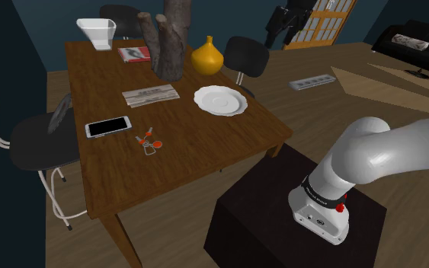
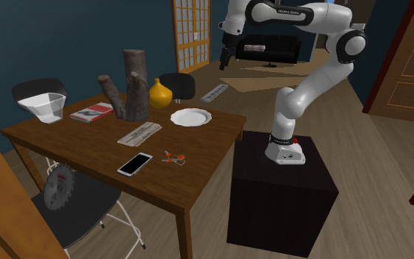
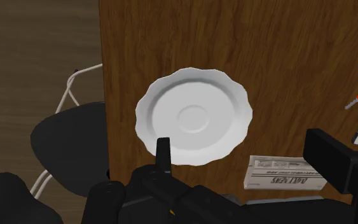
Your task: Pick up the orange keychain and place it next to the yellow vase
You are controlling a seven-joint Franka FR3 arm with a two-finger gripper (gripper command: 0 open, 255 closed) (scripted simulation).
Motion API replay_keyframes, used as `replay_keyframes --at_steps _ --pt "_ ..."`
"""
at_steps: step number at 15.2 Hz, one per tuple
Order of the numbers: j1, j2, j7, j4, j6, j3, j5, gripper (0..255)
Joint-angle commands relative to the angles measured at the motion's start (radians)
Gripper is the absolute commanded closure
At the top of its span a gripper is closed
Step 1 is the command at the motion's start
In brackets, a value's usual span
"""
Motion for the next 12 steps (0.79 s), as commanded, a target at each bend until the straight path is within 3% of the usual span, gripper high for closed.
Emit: replay_keyframes --at_steps 1,12 --pt "0.0 0.0 0.0 0.0 0.0 0.0 0.0 0" --pt "0.065 0.265 0.138 0.023 0.161 0.159 0.063 0"
